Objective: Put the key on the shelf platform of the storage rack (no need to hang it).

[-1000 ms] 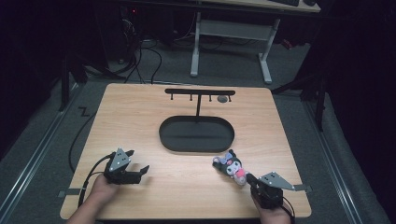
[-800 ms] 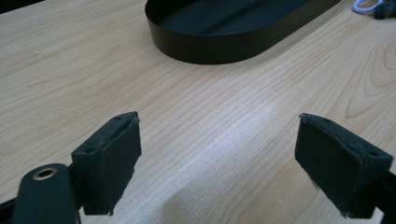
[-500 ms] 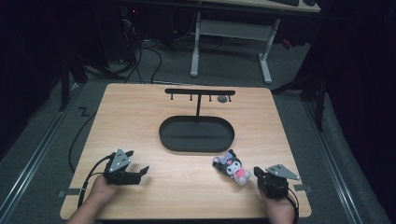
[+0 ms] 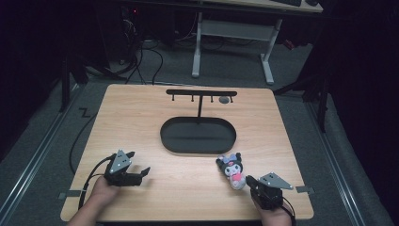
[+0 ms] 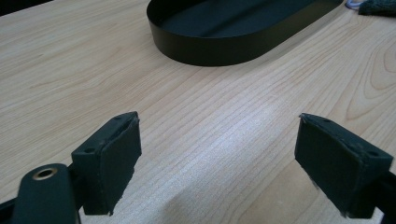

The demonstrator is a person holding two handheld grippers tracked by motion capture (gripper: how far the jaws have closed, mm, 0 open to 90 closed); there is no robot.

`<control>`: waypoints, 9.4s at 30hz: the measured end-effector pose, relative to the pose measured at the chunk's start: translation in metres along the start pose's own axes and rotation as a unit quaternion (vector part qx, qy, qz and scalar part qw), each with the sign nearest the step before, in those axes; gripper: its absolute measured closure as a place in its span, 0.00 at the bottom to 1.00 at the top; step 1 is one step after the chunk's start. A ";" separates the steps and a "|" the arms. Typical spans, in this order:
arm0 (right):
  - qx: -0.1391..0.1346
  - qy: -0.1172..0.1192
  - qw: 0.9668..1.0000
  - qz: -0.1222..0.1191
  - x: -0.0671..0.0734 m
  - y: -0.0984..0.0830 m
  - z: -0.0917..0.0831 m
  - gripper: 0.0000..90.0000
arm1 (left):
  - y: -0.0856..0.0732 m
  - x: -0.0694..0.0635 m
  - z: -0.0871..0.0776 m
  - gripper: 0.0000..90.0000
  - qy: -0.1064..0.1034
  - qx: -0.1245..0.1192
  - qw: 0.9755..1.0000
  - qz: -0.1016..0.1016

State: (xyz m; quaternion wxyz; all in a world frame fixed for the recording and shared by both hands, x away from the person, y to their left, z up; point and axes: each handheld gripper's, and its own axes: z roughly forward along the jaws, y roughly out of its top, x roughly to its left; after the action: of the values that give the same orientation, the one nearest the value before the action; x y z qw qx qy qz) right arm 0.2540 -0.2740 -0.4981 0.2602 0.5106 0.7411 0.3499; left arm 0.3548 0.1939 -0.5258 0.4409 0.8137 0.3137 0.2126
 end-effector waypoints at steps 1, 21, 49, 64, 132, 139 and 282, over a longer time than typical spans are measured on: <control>0.001 -0.002 1.000 0.004 -0.001 0.000 -0.001 0.95 | 0.000 0.000 0.000 0.17 0.000 0.000 1.000 0.000; 0.039 -0.029 0.998 0.031 -0.023 -0.005 0.005 0.68 | -0.001 -0.001 0.000 0.17 0.000 0.004 1.000 0.003; 0.249 -0.006 0.966 0.074 -0.046 0.041 0.013 0.41 | -0.001 -0.001 0.000 0.17 0.000 0.001 1.000 0.002; 0.327 -0.010 0.944 0.045 -0.041 0.067 0.020 0.34 | -0.001 -0.001 0.000 0.17 -0.001 0.002 1.000 0.000; 0.346 0.025 0.938 -0.005 0.024 0.094 0.051 0.25 | -0.001 -0.001 -0.001 0.17 -0.001 0.001 1.000 0.000; 0.353 0.023 0.935 -0.001 0.025 0.087 0.058 0.24 | -0.001 -0.001 -0.001 0.17 -0.001 0.001 1.000 0.001; 0.284 0.017 0.959 -0.021 0.030 0.191 0.151 0.53 | -0.001 0.000 -0.001 0.17 -0.005 -0.001 1.000 -0.004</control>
State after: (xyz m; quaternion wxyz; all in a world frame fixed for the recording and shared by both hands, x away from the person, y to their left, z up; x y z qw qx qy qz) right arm 0.4651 -0.1632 -0.4429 0.0994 0.5418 0.8247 0.1283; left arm 0.3535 0.1954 -0.5262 0.4443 0.8130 0.3146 0.2066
